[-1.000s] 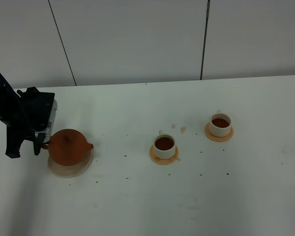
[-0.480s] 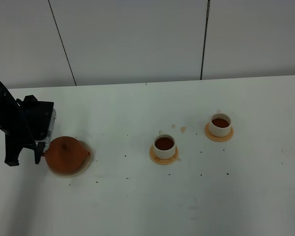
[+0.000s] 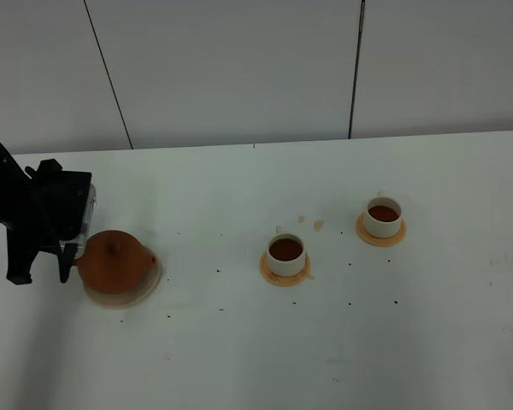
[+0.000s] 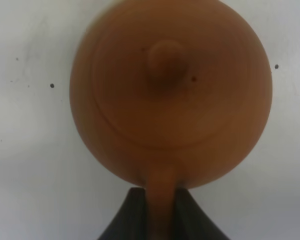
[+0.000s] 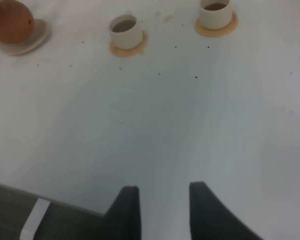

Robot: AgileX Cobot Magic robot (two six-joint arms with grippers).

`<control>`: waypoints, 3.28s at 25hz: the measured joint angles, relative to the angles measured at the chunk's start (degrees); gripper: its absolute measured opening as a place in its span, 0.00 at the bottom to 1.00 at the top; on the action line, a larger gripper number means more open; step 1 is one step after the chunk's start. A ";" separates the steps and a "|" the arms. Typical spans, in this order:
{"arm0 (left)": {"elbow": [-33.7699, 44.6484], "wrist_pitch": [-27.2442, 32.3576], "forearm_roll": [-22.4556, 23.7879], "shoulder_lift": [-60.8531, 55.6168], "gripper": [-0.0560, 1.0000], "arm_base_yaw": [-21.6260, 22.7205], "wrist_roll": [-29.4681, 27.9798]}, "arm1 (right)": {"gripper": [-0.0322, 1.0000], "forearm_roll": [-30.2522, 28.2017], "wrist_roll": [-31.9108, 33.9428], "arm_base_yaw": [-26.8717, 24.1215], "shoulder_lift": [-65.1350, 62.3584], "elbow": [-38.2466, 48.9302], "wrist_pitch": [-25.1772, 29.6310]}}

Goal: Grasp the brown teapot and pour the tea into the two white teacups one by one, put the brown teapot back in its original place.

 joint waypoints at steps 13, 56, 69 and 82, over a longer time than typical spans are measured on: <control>-0.01 -0.99 1.14 -0.12 0.21 0.00 -0.53 | 0.26 0.00 0.00 0.00 0.00 0.00 0.00; 0.06 -1.18 2.60 1.78 0.21 0.00 -1.58 | 0.26 0.00 0.00 0.00 0.00 0.00 0.00; 0.06 -1.07 2.60 1.83 0.22 0.00 -1.76 | 0.26 0.00 0.00 0.00 0.00 0.00 0.00; 0.06 0.05 1.75 2.08 0.45 0.00 -1.78 | 0.26 0.00 0.00 0.00 0.00 0.00 0.00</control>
